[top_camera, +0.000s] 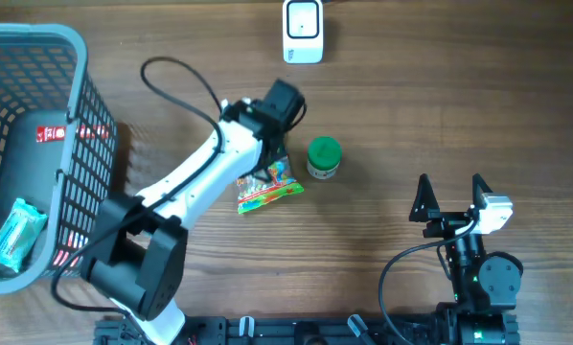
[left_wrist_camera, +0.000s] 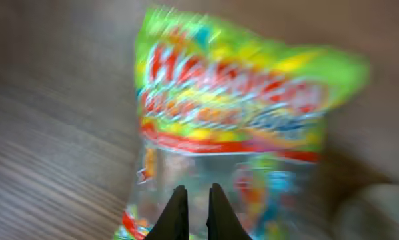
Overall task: Scan the item barcode
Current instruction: 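Lift the Haribo gummy bag from basket with left gripper, set beside jar, then pick the light-blue wipes pack with left gripper, place beside Haribo bag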
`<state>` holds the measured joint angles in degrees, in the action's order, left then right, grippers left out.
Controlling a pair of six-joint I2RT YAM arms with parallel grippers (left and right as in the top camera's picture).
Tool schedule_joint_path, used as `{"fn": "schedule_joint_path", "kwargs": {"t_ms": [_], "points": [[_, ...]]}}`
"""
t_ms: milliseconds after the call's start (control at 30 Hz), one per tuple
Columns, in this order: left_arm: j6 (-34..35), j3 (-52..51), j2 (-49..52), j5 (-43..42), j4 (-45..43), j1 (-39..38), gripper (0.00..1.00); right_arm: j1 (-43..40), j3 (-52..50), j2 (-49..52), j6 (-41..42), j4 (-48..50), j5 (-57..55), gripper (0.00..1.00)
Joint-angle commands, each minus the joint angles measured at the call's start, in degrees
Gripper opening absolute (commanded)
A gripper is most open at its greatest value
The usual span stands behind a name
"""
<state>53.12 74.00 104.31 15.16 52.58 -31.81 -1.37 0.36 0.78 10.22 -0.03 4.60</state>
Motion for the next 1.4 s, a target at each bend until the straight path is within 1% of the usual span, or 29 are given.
{"fn": "schedule_joint_path", "kwargs": {"t_ms": [0,67,133,233,267,300,333,367,400,433,467,500,600,633,667,700,767,800,833,867,967,1000,1033,1100,1133,1267,1300,1333,1367], "points": [[3.5,-6.7,0.5,-0.8,-2.7,0.2,0.04,0.2,-0.1,-0.2,0.3,0.1,-0.8,1.0],[2.6,-7.3,0.5,-2.3,-4.5,0.2,0.05,0.2,-0.1,-0.2,0.3,0.1,-0.8,0.99],[2.6,-7.3,0.5,-2.3,-6.1,0.2,0.09,0.2,-0.1,-0.2,0.3,0.1,-0.8,1.0],[2.6,-7.1,0.4,-2.2,-7.0,0.2,0.09,0.2,-0.1,-0.2,0.3,0.1,-0.8,1.0],[0.3,-6.2,0.0,-2.0,-7.0,0.6,0.1,0.2,-0.1,-0.2,0.3,0.1,-0.8,1.0],[-3.3,-4.5,-0.7,-2.0,-6.6,1.4,0.17,0.2,-0.1,-0.2,0.3,0.1,-0.8,1.0],[-6.6,-1.0,-2.2,-2.0,-4.7,2.7,0.27,0.2,-0.1,-0.2,0.3,0.1,-0.8,1.0],[-8.5,2.7,-3.6,-1.9,-2.2,4.0,0.36,0.2,-0.1,-0.2,0.3,0.1,-0.8,1.0],[-10.0,7.3,-5.2,-1.4,0.7,5.5,0.47,0.2,-0.1,-0.2,0.3,0.1,-0.8,1.0],[-11.4,15.0,-7.4,-0.2,4.8,8.1,0.68,0.2,-0.1,-0.2,0.3,0.1,-0.8,1.0],[-12.9,22.1,-9.3,0.5,7.9,10.4,0.85,0.2,-0.1,-0.2,0.3,0.1,-0.8,1.0],[-13.7,26.3,-10.4,0.6,9.6,12.1,1.0,0.2,-0.1,-0.2,0.3,0.1,-0.8,1.0],[-14.2,39.1,-15.5,1.0,14.5,19.8,1.0,0.2,-0.1,-0.2,0.3,0.1,-0.8,1.0],[-14.2,40.9,-17.3,1.0,15.1,22.6,1.0,0.2,-0.1,-0.2,0.3,0.1,-0.8,1.0],[-14.3,41.2,-19.1,1.1,15.2,25.0,1.0,0.2,-0.1,-0.2,0.3,0.1,-0.8,1.0],[-16.5,41.2,-21.6,1.2,15.8,29.1,1.0,0.2,-0.1,-0.2,0.3,0.1,-0.8,1.0],[-21.4,41.2,-23.5,1.2,17.2,33.9,1.0,0.2,-0.1,-0.2,0.3,0.1,-0.8,1.0],[-24.5,41.2,-23.8,2.4,18.8,38.6,1.0,0.2,-0.1,-0.2,0.3,0.1,-0.8,1.0],[-24.0,41.0,-23.6,3.8,19.7,41.1,1.0,0.2,-0.1,-0.2,0.3,0.1,-0.8,1.0],[-22.1,40.5,-23.1,4.5,20.6,43.8,1.0,0.2,-0.1,-0.2,0.3,0.1,-0.8,1.0],[-2.9,37.2,-20.9,4.9,26.3,54.2,1.0,0.2,-0.1,-0.2,0.3,0.1,-0.8,1.0],[4.4,35.0,-20.1,4.9,28.2,58.0,1.0,0.2,-0.1,-0.2,0.3,0.1,-0.8,1.0],[7.8,32.9,-19.6,4.8,28.5,60.3,1.0,0.2,-0.1,-0.2,0.3,0.1,-0.8,1.0],[12.8,27.2,-19.0,4.8,27.2,64.4,1.0,0.2,-0.1,-0.2,0.3,0.1,-0.8,1.0],[13.8,23.1,-18.7,4.8,25.0,66.3,1.0,0.2,-0.1,-0.2,0.3,0.1,-0.8,1.0],[14.3,10.3,-17.0,4.1,13.9,71.3,1.0,0.2,-0.1,-0.2,0.3,0.1,-0.8,1.0],[16.4,7.7,-16.6,3.5,12.4,72.2,1.0,0.2,-0.1,-0.2,0.3,0.1,-0.8,1.0],[20.1,5.3,-16.3,2.8,11.8,73.4,1.0,0.2,-0.1,-0.2,0.3,0.1,-0.8,1.0],[25.8,1.8,-15.8,2.2,10.4,75.0,1.0,0.2,-0.1,-0.2,0.3,0.1,-0.8,1.0]]}}
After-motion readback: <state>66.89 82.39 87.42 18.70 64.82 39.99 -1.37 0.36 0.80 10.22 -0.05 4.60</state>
